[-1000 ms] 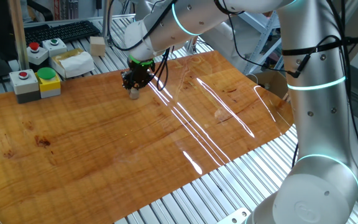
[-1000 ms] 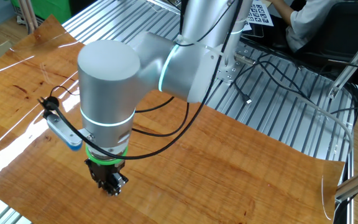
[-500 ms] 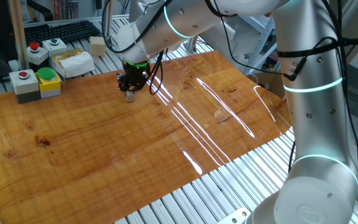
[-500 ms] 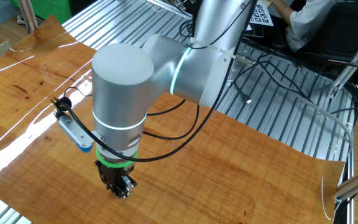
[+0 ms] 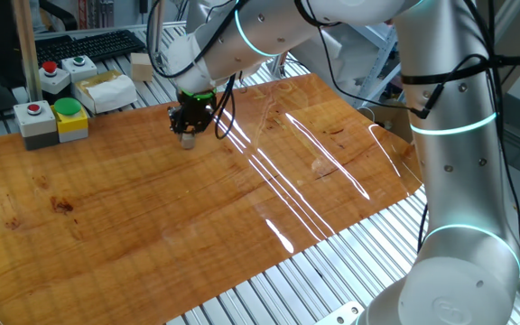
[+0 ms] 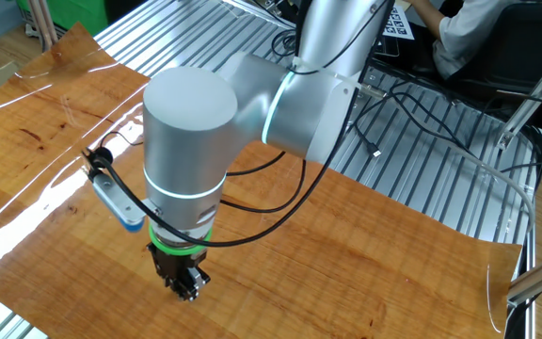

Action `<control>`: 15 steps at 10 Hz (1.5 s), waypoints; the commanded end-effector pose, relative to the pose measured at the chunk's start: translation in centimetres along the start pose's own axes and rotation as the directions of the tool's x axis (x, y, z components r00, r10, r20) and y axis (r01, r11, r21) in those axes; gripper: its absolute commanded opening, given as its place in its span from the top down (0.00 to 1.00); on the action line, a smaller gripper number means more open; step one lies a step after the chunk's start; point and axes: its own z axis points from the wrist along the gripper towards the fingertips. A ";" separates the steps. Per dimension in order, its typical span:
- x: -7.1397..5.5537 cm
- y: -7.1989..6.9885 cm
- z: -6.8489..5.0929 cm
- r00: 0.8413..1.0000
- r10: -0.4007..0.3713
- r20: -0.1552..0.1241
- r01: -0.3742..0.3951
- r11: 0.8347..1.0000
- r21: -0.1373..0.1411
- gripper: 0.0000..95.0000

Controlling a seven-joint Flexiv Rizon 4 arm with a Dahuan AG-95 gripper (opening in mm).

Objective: Hold a small block with the gripper and sweep it from left to right on the table

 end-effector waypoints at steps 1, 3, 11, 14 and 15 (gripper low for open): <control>0.2 0.0 -0.1 1.000 0.001 -0.007 -0.001 1.000 -0.003 1.00; 0.3 0.1 -0.2 1.000 0.002 -0.004 -0.002 1.000 -0.006 1.00; 3.1 0.5 -3.6 0.993 -0.111 -0.029 0.110 0.992 -0.056 0.80; 4.3 0.1 -5.1 0.987 -0.151 -0.047 0.148 0.988 -0.051 0.60; 4.5 0.0 -5.3 0.987 -0.151 -0.049 0.148 0.988 -0.050 0.60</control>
